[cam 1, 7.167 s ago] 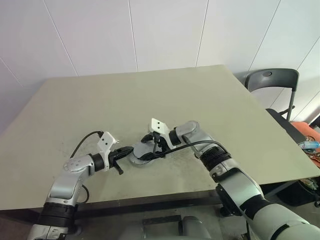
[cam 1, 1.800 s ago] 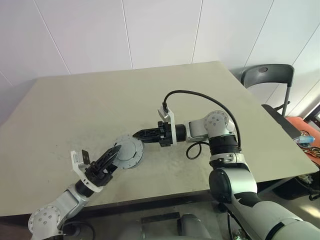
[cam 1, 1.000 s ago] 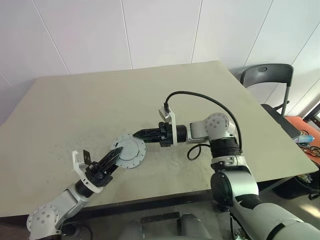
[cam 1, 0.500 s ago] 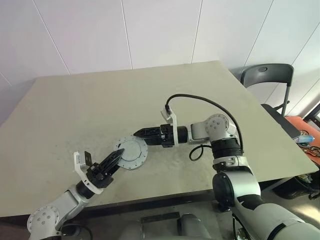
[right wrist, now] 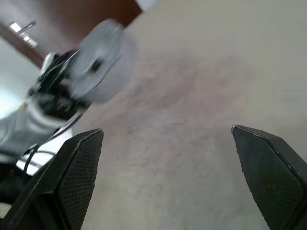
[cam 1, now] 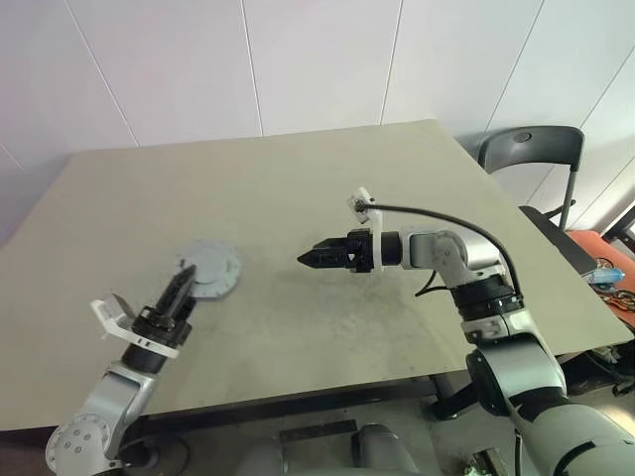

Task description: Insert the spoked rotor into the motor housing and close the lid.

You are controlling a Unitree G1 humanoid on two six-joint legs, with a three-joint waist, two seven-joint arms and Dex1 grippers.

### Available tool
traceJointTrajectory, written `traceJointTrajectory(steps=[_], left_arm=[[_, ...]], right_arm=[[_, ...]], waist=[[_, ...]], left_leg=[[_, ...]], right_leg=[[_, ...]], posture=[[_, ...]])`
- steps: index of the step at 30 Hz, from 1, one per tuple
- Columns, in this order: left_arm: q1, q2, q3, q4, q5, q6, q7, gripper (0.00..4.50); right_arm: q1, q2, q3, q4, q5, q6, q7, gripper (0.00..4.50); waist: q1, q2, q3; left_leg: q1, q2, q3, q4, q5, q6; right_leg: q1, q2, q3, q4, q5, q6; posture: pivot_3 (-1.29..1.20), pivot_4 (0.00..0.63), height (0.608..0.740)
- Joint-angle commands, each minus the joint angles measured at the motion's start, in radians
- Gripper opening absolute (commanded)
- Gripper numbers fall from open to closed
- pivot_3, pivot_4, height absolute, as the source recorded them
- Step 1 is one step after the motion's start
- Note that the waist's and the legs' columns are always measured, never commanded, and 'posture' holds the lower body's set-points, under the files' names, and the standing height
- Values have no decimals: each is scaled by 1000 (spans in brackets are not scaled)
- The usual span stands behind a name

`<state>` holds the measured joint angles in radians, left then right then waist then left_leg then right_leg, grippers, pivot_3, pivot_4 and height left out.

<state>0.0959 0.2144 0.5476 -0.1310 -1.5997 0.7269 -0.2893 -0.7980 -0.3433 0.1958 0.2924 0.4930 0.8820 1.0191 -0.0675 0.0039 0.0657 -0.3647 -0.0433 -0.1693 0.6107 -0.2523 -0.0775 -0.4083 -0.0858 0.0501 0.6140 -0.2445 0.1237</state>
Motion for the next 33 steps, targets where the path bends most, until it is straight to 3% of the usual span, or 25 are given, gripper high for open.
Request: traceJointTrajectory(steps=[1, 11, 18, 28, 33], left_arm=[[-66, -29, 51, -43, -38, -105, 120, 2096], [-280, -143, 157, 44, 16, -422, 452, 2096], [-319, -153, 124, 66, 21, -429, 602, 2096], [-293, -165, 102, 53, 55, -413, 735, 2096], [-279, -184, 88, 17, 100, -428, 859, 3707]], right_arm=[[25, -21, 82, -65, -99, -237, 88, 4500], [61, -42, 194, -48, -277, -556, 179, 4500], [49, -26, 178, -26, -290, -567, 193, 4500], [48, -20, 171, -20, -301, -570, 189, 4500], [41, -12, 169, -9, -310, -582, 186, 4500]], waist=[[2, -1, 0], [31, -8, 0], [61, -13, 0], [55, -13, 0], [57, -13, 0]], left_leg=[[0, 0, 0, 0, 0, 0], [-1, 0, 0, 3, 1, -1], [-1, 0, 0, 4, 1, -2], [1, 0, 0, 4, 1, -2], [1, 0, 0, 4, 1, -2]], right_leg=[[0, 0, 0, 0, 1, 2], [1, 1, 0, -1, 3, 1], [2, 1, 0, -2, 6, -1], [3, 2, 0, -2, 6, -2], [4, 2, 0, -1, 7, -2]], posture=[[0, 0, 740], [0, 0, 740], [0, 0, 740], [0, 0, 740], [0, 0, 740]])
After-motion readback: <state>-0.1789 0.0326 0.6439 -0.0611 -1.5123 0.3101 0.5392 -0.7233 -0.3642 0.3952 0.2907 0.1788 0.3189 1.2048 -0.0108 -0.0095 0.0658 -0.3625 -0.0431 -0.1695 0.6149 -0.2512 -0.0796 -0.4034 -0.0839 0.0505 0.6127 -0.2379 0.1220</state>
